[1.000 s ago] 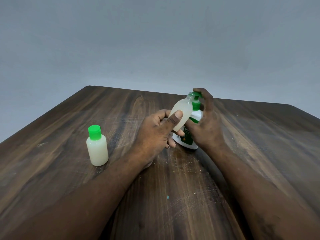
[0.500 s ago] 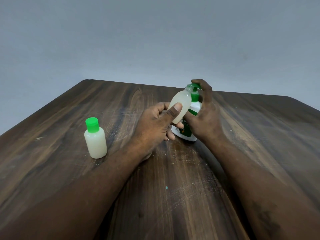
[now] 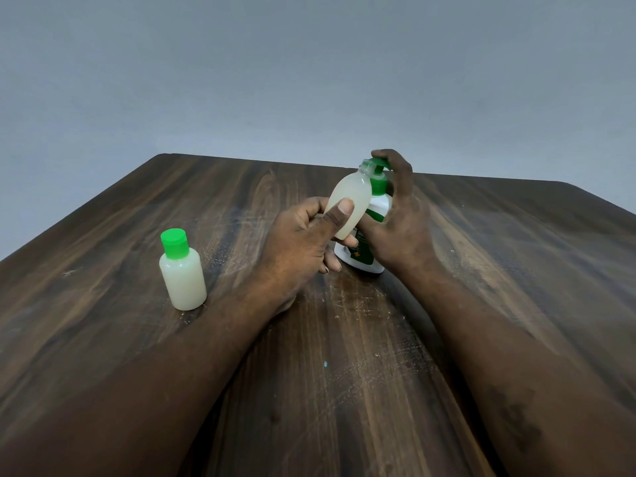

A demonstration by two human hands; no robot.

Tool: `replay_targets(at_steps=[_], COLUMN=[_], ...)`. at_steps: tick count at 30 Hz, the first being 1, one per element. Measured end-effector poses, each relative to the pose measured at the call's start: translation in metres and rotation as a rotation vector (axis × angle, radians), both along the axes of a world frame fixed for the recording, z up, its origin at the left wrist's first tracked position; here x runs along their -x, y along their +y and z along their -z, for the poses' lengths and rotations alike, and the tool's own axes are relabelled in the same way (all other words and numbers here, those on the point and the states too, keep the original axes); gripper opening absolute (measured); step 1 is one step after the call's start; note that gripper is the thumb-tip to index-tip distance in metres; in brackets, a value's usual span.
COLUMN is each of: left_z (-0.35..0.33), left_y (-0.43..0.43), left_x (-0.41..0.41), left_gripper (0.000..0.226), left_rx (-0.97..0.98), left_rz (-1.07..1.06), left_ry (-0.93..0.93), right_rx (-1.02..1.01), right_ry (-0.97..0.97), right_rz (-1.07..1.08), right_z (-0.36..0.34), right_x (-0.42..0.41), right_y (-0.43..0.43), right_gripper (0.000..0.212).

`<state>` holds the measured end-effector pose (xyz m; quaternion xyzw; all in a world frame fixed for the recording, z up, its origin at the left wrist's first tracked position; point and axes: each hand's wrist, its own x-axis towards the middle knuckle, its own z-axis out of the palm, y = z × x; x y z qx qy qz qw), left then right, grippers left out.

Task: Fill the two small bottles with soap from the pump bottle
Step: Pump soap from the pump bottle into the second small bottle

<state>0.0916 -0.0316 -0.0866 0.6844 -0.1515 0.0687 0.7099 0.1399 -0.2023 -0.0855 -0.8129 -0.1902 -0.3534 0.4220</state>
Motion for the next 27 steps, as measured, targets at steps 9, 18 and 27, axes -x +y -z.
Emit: replay_targets(at_steps=[9,18,27], left_z=[-0.0014,-0.001,0.0002], left_y=[-0.0019,-0.0026,-0.0027], left_x=[-0.0014,0.0,-0.0007], left_gripper=[0.036,0.035,0.035], left_rx=[-0.008,-0.02,-0.024], left_rz=[0.002,-0.002,-0.007], left_ry=[-0.005,-0.006,-0.009], right_rx=[0.015,0.031,0.012], right_ry=[0.001,0.002,0.004], right_rz=[0.009,0.028,0.026], right_z=[0.0,0.0007,-0.0001], right_x=[0.0001,0.0015,0.0016], right_y=[-0.0019,-0.0001,0.0017], right_gripper=[0.084,0.085,0.083])
